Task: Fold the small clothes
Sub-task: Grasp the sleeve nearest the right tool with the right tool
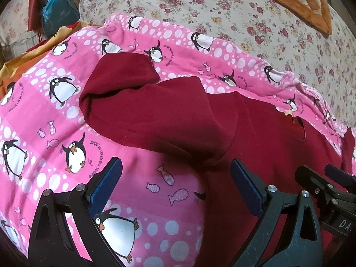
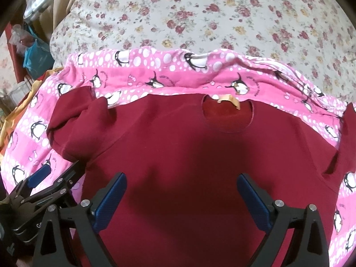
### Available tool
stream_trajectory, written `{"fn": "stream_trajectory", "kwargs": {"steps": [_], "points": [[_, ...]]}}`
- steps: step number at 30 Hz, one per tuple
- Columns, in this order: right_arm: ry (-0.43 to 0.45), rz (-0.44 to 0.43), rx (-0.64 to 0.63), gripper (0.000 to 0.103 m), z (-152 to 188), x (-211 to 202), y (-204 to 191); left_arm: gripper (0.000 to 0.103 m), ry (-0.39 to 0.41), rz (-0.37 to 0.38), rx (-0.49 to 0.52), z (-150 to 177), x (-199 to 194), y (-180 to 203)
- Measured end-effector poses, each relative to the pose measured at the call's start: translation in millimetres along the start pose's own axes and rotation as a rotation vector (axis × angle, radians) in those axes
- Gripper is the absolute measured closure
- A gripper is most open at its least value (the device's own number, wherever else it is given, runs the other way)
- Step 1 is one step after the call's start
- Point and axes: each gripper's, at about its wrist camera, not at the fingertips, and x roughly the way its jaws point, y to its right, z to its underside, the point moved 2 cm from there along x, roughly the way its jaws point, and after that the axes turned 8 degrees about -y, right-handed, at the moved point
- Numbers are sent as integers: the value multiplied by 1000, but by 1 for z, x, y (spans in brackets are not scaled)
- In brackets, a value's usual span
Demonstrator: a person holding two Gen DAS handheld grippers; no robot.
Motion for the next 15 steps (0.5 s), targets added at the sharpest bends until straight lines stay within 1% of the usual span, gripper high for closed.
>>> {"fn": "stream_trajectory", "kwargs": {"steps": [4,5,7,9,11,13,15], "points": [[2,-12,-9,4,-3,2,-4,5,0,-7,2,-2,1,-2],[3,-19,-12,4,-4,2,-5,5,6,-22,-4,-4,0,-7],[3,-41,-28,6,-9,3,-10,5,16,-53,-31,-8,0,-19],[-4,-64,-49,13,-16,5,-18,5,21,-82,-84,-12,2,-38],[0,-115,-72,19,-28,6,-30,5,3,-96,-154,-13,10,-59],[-5,-198,-87,23,-44,10,-46,5,-24,-82,-226,-12,18,-77],[-5,-270,-104,31,-62,15,-65,5,-41,-71,-298,-11,24,-90]]}}
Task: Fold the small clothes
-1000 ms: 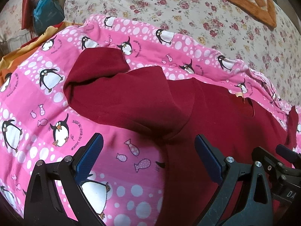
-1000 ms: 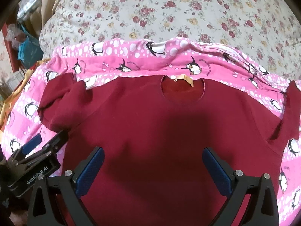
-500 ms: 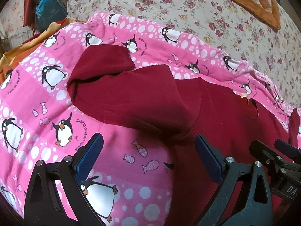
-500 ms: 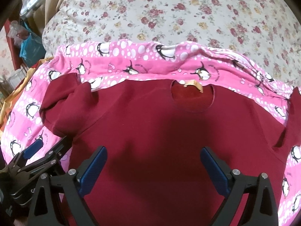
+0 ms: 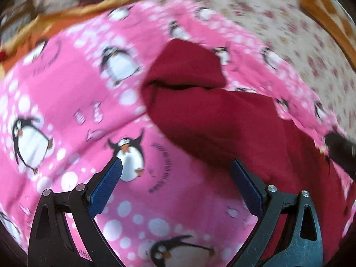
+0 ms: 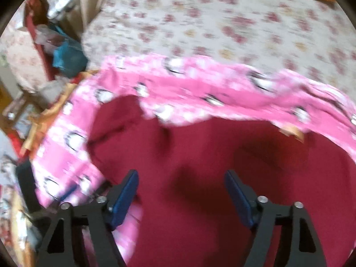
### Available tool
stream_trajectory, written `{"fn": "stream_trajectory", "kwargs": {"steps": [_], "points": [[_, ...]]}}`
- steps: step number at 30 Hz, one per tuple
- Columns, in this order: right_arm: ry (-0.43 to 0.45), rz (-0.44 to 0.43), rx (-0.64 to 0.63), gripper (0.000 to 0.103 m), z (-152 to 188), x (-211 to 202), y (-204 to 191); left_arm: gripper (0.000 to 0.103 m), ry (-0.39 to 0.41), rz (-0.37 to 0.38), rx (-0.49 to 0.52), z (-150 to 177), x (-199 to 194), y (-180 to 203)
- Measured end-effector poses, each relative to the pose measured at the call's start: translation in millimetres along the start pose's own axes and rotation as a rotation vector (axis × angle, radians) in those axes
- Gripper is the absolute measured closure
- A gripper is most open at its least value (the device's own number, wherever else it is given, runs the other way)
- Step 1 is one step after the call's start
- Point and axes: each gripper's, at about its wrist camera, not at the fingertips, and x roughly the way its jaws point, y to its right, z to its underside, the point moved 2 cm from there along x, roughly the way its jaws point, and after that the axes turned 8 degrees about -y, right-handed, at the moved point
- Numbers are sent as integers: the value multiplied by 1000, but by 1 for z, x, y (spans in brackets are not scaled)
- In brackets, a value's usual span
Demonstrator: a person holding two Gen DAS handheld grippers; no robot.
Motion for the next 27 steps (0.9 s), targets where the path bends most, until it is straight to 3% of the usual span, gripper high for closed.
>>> {"fn": "stream_trajectory", "kwargs": {"steps": [5,10,16,17,18,19,23,27], "points": [[-25,-82,-73,32,-56,49,-44,5,-42,7,-29,-5,9,0],[-169,-130,-123,32,-99,124,-72,5,-54,-15,-37,-12,18,-3],[-266,-191,25,32,-117,190,-65,5,-52,-60,-8,-16,24,6],[-247,-207,42,36,-118,194,-65,5,-56,-64,-8,-17,25,7],[-232,-216,35,55,-119,195,-68,5,-55,-61,-9,-17,25,7],[-227,-216,8,65,-119,197,-72,5,-52,-58,-10,-17,24,8],[-174,-157,-39,93,-121,182,-80,5,-39,-63,-22,-19,22,6],[-71,-199,-26,94,-124,128,-71,5,7,-87,-11,-14,9,5]]}}
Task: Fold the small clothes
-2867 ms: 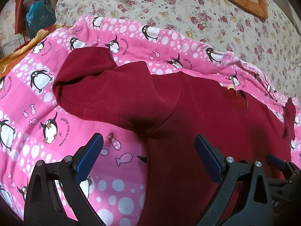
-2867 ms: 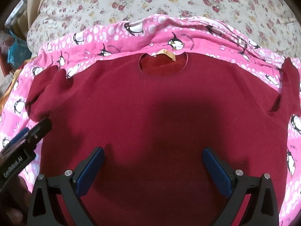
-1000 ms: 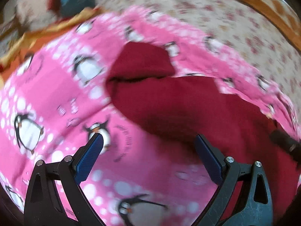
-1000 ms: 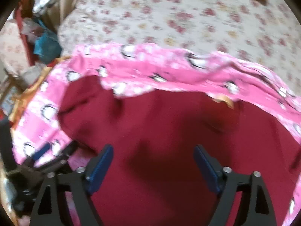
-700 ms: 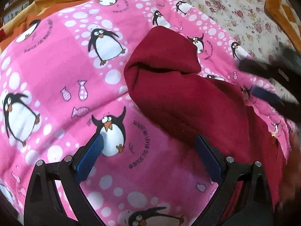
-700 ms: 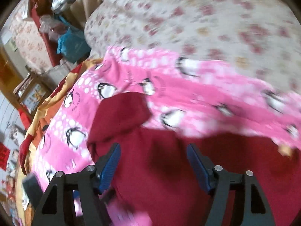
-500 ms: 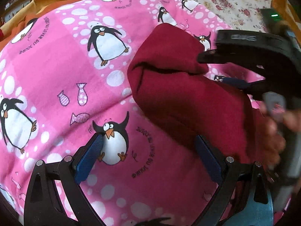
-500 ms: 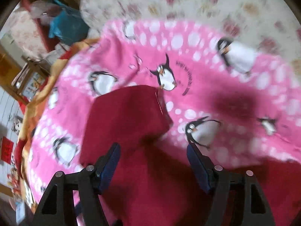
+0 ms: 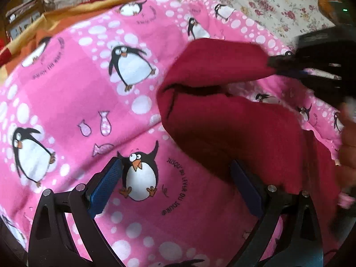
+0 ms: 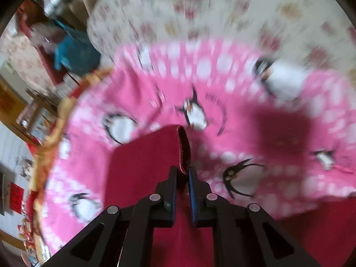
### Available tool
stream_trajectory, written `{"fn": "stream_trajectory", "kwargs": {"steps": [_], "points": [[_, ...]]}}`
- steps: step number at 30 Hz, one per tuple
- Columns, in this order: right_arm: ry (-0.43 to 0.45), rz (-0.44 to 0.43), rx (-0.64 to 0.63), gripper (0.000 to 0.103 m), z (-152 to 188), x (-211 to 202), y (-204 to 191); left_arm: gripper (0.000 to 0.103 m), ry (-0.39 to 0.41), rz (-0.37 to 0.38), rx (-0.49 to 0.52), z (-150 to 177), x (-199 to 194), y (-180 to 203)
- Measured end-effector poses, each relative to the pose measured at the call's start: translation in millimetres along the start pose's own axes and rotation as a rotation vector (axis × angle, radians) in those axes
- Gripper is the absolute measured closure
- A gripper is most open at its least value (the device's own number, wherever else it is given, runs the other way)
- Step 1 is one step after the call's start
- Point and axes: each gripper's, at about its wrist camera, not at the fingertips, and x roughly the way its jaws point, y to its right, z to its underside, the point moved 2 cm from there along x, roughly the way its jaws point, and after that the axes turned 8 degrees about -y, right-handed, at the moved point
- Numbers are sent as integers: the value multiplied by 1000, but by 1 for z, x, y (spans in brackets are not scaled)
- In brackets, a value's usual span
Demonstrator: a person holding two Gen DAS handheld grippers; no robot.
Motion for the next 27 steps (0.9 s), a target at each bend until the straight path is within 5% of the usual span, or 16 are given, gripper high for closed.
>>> {"fn": "stream_trajectory", "kwargs": {"steps": [10,18,27], "points": [[135,18,25,95,40,-129,34,5,39,44,55,10,-21,14],[307,87,123,95,109,-275,110,5,76,89,166,26,-44,35],[325,267,336,95,196,-318,210,5,32,67,270,44,-34,63]]}}
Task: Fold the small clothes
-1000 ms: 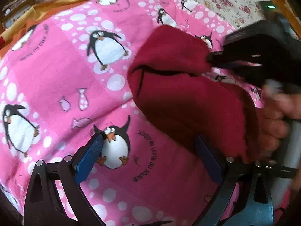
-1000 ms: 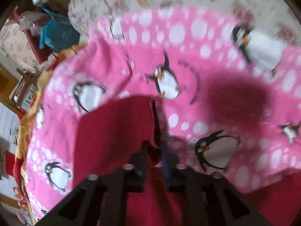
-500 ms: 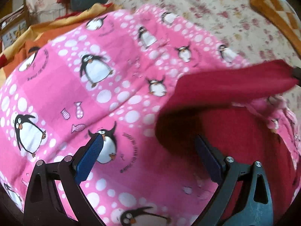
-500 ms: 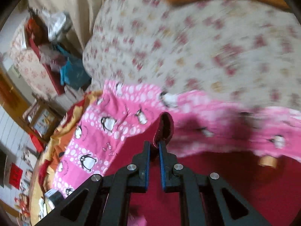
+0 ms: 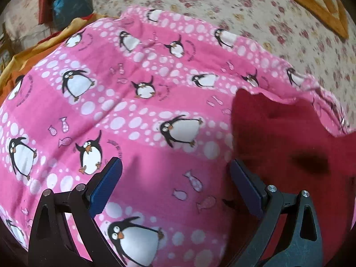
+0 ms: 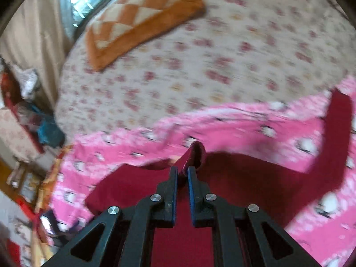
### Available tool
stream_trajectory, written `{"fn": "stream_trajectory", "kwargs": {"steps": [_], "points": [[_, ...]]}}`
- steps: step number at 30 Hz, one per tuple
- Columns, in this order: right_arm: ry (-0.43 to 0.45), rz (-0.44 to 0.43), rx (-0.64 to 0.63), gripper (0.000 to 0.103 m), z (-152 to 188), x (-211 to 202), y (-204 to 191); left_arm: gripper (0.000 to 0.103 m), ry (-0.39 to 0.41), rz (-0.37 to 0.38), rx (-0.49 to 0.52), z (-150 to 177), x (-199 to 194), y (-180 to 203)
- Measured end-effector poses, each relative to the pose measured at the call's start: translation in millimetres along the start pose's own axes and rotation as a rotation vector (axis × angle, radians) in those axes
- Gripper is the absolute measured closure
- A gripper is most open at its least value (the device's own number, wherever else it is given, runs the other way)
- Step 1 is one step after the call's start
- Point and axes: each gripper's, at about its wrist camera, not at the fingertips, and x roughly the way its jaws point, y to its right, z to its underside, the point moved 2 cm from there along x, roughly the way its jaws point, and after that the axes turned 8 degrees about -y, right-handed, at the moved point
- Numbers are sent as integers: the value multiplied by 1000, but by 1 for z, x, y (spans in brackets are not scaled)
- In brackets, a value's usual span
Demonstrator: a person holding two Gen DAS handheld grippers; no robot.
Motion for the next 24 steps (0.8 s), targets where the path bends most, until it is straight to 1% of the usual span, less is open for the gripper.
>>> {"fn": "stream_trajectory", "kwargs": {"steps": [2,4,6,8,9,10,11,12,13,14,15,16,18,19,21,24], "points": [[-17,58,23,95,10,2,23,5,-9,-40,32,2,6,7],[-56,121,53,95,21,8,47,5,-23,-65,42,4,12,9],[-109,175,55,95,28,19,64,5,-29,-51,24,4,12,5],[-143,170,66,95,30,22,72,5,-23,-26,-4,3,9,-1],[-136,172,65,92,29,19,73,5,-12,-23,-15,2,6,-3],[-109,188,56,87,26,14,71,5,10,-16,-30,1,2,-5],[-82,210,38,68,22,9,67,5,31,-7,-43,-1,-3,-7],[-64,224,24,44,20,5,63,5,46,2,-53,-2,-7,-8],[-33,221,12,36,18,0,57,5,62,18,-66,-3,-10,-8],[-12,197,0,35,16,-2,49,5,71,34,-74,-4,-12,-8],[-13,164,-26,35,14,2,36,5,70,52,-75,-5,-12,-7],[-38,120,-71,35,12,11,19,5,62,58,-68,-5,-10,-4],[-84,48,-154,35,12,32,-16,5,27,35,-32,-5,-2,2],[-113,4,-209,35,12,50,-41,5,10,4,-9,-4,3,5],[-172,-69,-319,35,14,88,-92,5,-12,-32,19,-2,10,8],[-215,-112,-414,35,15,137,-144,5,-23,-30,16,-3,15,5]]}}
